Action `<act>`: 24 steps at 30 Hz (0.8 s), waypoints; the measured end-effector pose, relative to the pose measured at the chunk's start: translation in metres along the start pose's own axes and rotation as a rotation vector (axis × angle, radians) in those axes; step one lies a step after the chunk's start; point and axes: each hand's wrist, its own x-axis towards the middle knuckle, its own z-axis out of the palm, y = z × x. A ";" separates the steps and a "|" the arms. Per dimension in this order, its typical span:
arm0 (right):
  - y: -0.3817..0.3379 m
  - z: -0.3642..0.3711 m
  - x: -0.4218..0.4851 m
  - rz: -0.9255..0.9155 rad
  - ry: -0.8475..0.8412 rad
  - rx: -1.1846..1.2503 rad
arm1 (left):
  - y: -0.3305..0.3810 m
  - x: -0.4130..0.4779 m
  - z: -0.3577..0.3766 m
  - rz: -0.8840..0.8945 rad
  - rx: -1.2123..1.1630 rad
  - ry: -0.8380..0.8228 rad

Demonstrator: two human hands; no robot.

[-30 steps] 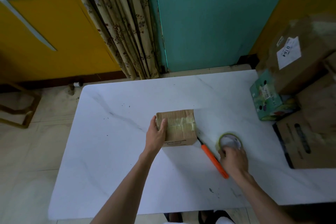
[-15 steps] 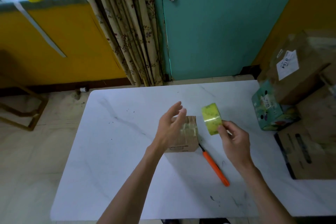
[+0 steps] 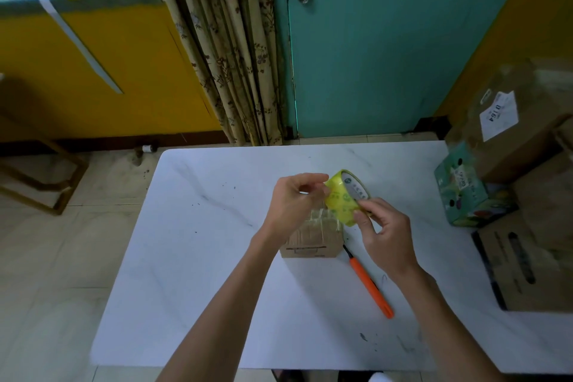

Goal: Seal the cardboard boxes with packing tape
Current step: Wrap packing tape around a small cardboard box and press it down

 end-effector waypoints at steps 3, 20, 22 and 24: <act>-0.002 0.002 0.002 -0.011 -0.002 -0.022 | -0.001 -0.003 -0.004 0.000 0.041 0.004; 0.003 0.014 0.010 0.176 -0.140 -0.246 | 0.013 -0.029 -0.024 0.197 0.215 0.160; 0.020 0.003 0.002 0.227 -0.146 -0.344 | 0.032 -0.030 -0.044 0.225 0.083 0.288; 0.030 -0.008 -0.009 0.265 -0.058 -0.277 | 0.050 -0.026 -0.069 0.245 -0.004 0.325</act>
